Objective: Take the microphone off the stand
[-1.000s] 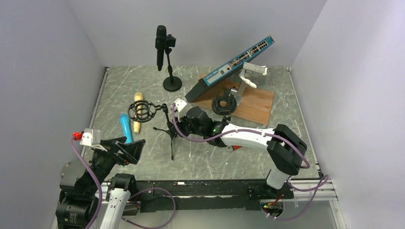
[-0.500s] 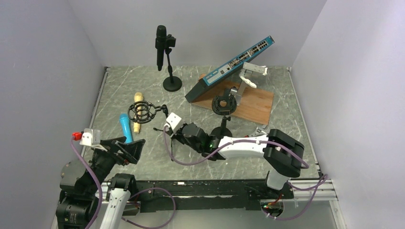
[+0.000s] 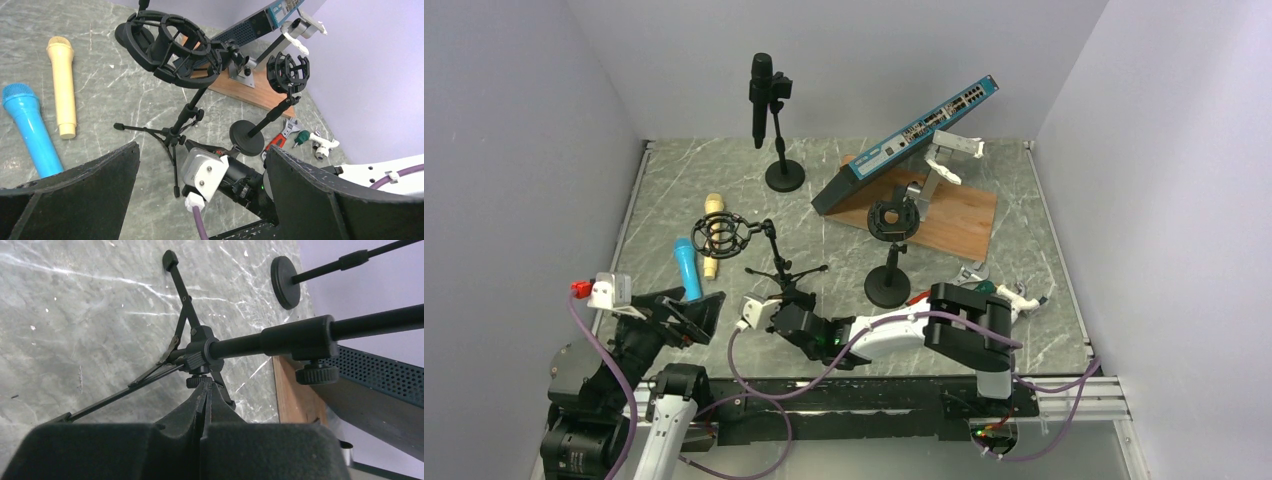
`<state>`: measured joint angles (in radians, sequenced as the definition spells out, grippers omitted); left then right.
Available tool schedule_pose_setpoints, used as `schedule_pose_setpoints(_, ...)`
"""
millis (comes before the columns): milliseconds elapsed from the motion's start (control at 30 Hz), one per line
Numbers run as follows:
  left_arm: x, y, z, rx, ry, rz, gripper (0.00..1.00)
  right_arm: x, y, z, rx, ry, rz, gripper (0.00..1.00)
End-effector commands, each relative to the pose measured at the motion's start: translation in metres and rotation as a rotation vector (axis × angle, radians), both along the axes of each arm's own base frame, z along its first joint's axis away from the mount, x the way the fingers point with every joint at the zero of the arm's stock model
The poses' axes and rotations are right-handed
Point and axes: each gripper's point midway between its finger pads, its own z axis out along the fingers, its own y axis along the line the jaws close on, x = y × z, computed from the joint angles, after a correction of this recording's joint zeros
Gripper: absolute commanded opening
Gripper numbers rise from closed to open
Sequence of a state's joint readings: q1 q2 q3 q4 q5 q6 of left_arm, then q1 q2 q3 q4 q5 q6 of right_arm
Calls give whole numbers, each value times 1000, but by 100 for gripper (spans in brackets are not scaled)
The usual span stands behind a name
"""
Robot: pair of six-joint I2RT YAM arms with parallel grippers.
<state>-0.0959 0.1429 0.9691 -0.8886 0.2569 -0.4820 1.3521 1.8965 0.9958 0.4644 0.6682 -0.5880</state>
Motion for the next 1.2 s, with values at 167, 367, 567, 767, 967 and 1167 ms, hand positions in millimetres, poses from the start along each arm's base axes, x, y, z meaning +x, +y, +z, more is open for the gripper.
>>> schedule_pose_setpoints(167,-4,3,12,9,-40,11,99,-1,12,48,165,2,-8,0)
schedule_pose_setpoints(367,-6,3,15,6,-46,9,99,-10,5,54,255,114,-27,60)
schedule_pose_setpoints(567,-6,3,15,9,-47,9,99,-39,-4,66,406,387,49,74)
schedule_pose_setpoints(767,-3,0,14,-3,-46,-6,99,-54,-9,82,574,750,131,75)
schedule_pose_setpoints(967,-3,-2,14,-9,-42,-14,99,-40,-7,84,649,1046,60,62)
schedule_pose_setpoints(1167,-6,0,16,-4,-44,-7,99,-13,-11,91,703,1149,44,62)
